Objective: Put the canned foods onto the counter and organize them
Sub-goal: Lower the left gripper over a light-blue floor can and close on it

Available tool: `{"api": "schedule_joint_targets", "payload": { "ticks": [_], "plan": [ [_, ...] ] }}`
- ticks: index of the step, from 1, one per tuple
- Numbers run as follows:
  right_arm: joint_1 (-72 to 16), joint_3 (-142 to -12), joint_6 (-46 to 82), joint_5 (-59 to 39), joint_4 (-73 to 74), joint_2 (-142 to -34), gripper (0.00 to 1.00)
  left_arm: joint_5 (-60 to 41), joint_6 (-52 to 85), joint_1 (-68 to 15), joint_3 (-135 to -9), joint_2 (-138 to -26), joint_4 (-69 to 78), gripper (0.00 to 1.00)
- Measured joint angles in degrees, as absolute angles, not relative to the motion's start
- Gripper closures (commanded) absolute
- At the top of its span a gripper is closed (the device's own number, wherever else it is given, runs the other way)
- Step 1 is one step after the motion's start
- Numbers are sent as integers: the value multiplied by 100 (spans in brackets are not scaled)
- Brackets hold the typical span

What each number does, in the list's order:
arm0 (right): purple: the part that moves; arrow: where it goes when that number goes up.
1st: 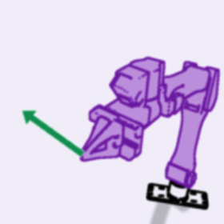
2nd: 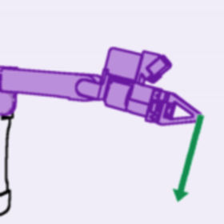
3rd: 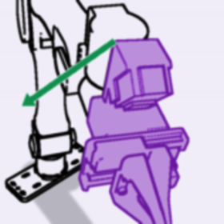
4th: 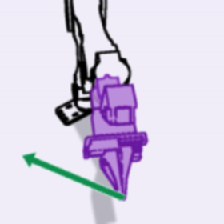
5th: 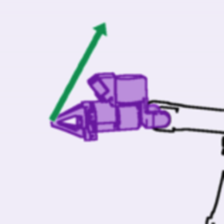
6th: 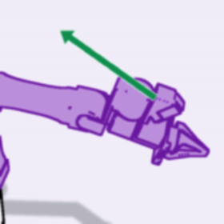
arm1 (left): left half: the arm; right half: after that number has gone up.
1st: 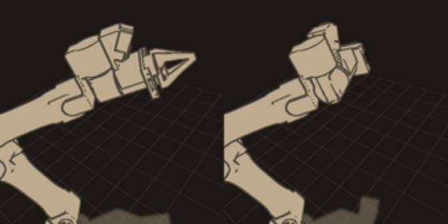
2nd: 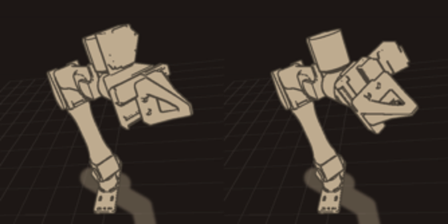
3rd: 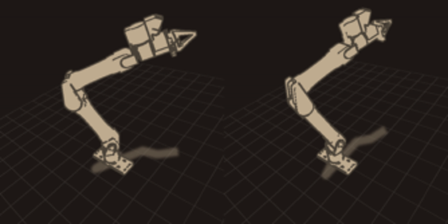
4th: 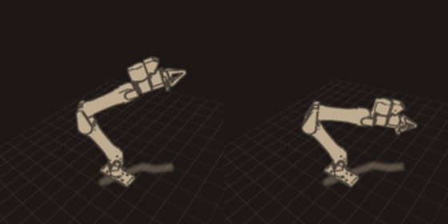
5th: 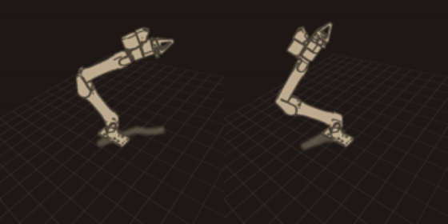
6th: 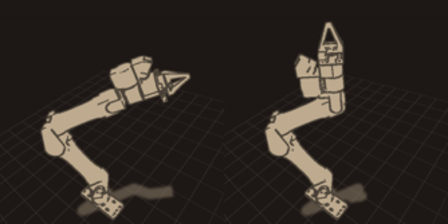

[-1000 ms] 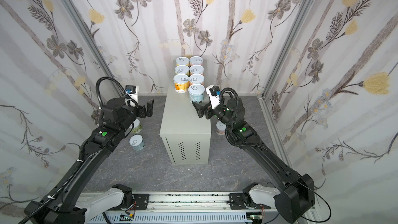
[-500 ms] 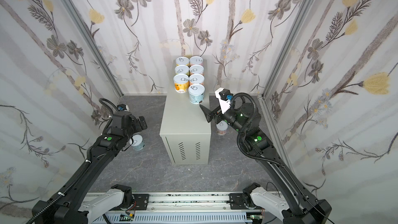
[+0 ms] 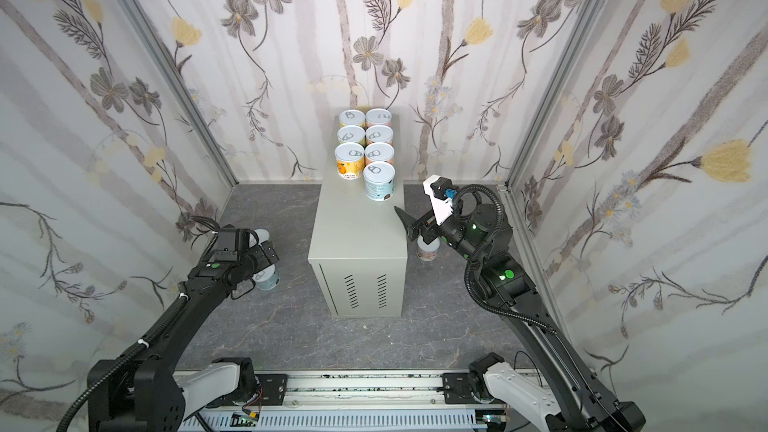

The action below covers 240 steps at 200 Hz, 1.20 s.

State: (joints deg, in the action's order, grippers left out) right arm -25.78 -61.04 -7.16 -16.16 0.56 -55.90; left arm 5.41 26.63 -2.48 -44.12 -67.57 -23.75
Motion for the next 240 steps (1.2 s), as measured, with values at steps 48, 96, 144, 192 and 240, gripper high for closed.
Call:
{"api": "schedule_joint_targets", "payload": {
  "ticks": [48,96,144,192,240],
  "plan": [
    [-2574,-6045,-711,-1745,-21,-5623,0,517,2676,-176,-4226,-7124,-2368,0],
    [-2571,-6049,-711,-1765,-108,-5671,0,558,2674,-143,-4099,-7419,-2263,0],
    [-2571,-6062,-711,-1833,-156,-5782,0,690,2545,-139,-4038,-7664,-2080,0],
    [-2571,-6112,-711,-2023,-165,-5852,0,788,2390,-139,-4040,-7948,-1905,0],
    [-2569,-6073,-690,-2060,-163,-5791,0,814,2246,-134,-4095,-8136,-1765,9]
  ]
}}
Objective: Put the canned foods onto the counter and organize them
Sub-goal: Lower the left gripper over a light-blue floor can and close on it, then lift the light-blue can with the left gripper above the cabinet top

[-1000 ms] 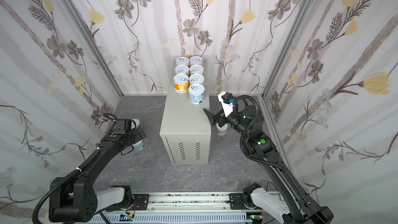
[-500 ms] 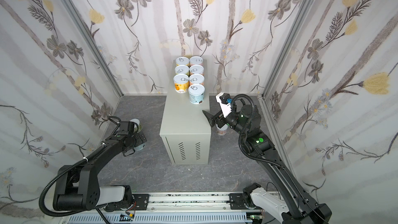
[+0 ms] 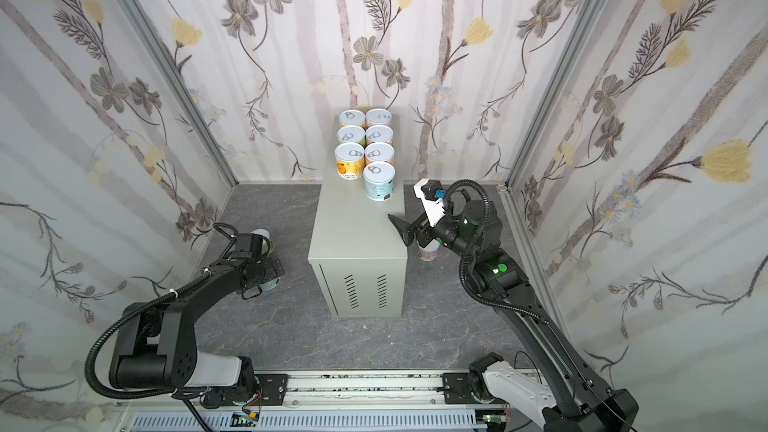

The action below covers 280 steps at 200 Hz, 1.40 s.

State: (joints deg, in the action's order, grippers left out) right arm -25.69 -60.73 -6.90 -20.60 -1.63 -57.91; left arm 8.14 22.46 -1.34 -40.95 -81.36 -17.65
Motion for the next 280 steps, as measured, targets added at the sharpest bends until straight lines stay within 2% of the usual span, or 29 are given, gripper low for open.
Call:
{"api": "schedule_joint_targets", "payload": {
  "ticks": [46,92,134,161,208,280],
  "plan": [
    [-2569,-6010,-648,-2036,-169,-5704,0,812,2110,-134,-4136,-8350,-1588,23],
    [-2569,-6010,-648,-2012,-167,-5704,0,814,2071,-134,-4178,-8451,-1588,31],
    [-2569,-6031,-655,-1997,-191,-5710,0,768,1931,-134,-4178,-8374,-1691,35],
    [-2552,-6189,-672,-1973,-285,-5725,0,731,1758,-141,-4410,-7874,-2237,36],
    [-2517,-6827,-784,-2069,-425,-5892,0,528,1483,-139,-5631,-6805,-3251,36],
    [-2515,-7500,-1120,-2086,-600,-6132,0,-239,749,-366,-8569,-6744,-4720,36]
  ]
}}
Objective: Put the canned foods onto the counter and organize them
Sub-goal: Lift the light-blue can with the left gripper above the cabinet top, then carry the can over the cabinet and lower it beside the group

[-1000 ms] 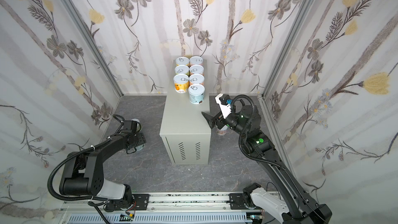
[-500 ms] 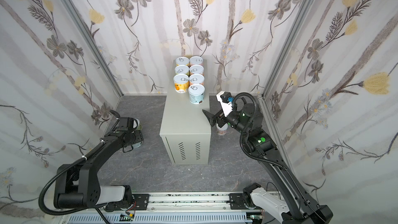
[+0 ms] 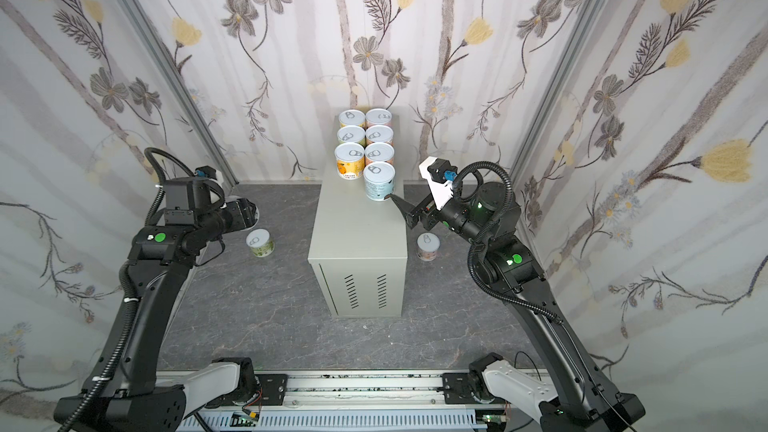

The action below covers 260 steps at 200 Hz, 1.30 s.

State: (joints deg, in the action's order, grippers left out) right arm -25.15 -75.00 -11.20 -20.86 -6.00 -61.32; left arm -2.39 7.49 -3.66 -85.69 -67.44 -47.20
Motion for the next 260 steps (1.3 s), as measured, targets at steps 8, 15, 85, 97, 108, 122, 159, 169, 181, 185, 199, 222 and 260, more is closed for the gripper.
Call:
{"api": "schedule_joint_targets", "payload": {
  "ticks": [8,15,85,97,108,122,159,169,181,185,199,222,260],
  "plan": [
    [-2510,-7533,-1120,-2108,-598,-6163,0,-434,652,-432,-8836,-6792,-4856,35],
    [-2510,-7548,-1118,-2119,-596,-6182,0,-648,545,-473,-9052,-6836,-4967,35],
    [-2510,-7516,-1096,-2244,-370,-6042,0,-1769,-443,-1337,-10993,-7550,-5824,34],
    [-2510,-7459,-1096,-2241,-320,-5951,0,-1754,-563,-1682,-11231,-7699,-6010,34],
    [-2510,-7382,-1096,-2235,-307,-5854,0,-1754,-652,-1957,-11428,-7839,-6156,33],
    [-2510,-7255,-1096,-2211,-296,-5712,0,-1756,-768,-2283,-11664,-8042,-6302,33],
    [-2512,-6945,-1098,-2060,-285,-5301,0,-1310,-956,-3096,-12160,-8670,-6659,33],
    [-2512,-6930,-1103,-2043,-287,-5260,0,-1205,-1000,-3304,-12237,-8823,-6735,33],
    [-2510,-6906,-1114,-2018,-294,-5231,0,-1111,-1024,-3500,-12304,-8956,-6836,33],
    [-2512,-6890,-1118,-2018,-294,-5221,0,-1055,-1035,-3553,-12333,-8993,-6827,33],
    [-2512,-6825,-1120,-2021,-303,-5210,0,-869,-1035,-3677,-12403,-9070,-6834,32],
    [-2512,-6735,-1120,-2088,-303,-5231,0,-585,-1037,-3844,-12451,-9135,-6801,32],
    [-2534,-6676,-1116,-2709,-163,-5400,0,-449,-1035,-3957,-12470,-9196,-6753,29]
  ]
}}
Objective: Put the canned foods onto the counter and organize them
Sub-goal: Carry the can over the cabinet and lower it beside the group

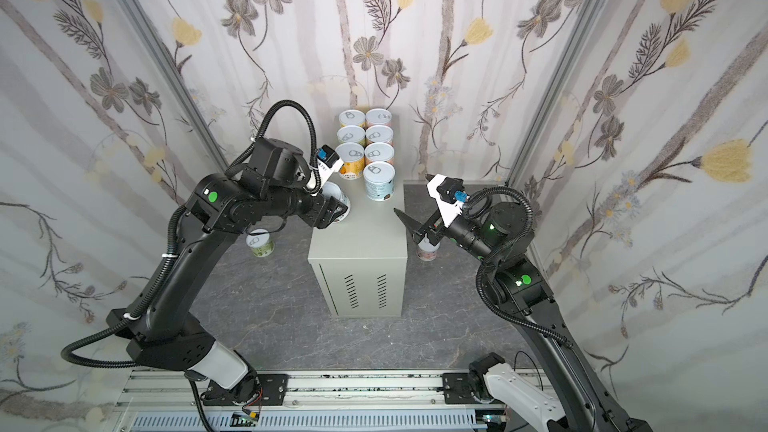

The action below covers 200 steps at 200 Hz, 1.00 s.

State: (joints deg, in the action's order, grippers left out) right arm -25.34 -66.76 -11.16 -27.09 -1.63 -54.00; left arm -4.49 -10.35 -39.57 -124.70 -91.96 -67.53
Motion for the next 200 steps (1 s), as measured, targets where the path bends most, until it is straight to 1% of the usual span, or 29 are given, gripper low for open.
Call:
{"api": "schedule_joint_targets", "payload": {
  "ticks": [27,70,110,119,128,200],
  "plan": [
    [-2705,-6700,-1103,-3153,-45,-5568,0,-373,-1031,-4003,-12492,-9266,-6672,27],
    [-3293,-6949,-1295,-3328,-25,-5784,0,-320,-1031,-4040,-12641,-9349,-6785,24],
    [-3516,-7006,-1448,-3282,-75,-6018,0,-325,-1035,-4053,-12739,-9365,-6952,24],
    [-3529,-7006,-1461,-3262,-75,-6034,0,-325,-1037,-4056,-12739,-9365,-6956,22],
    [-3531,-7006,-1461,-3260,-73,-6034,0,-325,-1050,-4056,-12739,-9367,-6956,20],
    [-3551,-6849,-1459,-2919,-62,-5837,0,-303,-1120,-4056,-12768,-9376,-6914,19]
  ]
}}
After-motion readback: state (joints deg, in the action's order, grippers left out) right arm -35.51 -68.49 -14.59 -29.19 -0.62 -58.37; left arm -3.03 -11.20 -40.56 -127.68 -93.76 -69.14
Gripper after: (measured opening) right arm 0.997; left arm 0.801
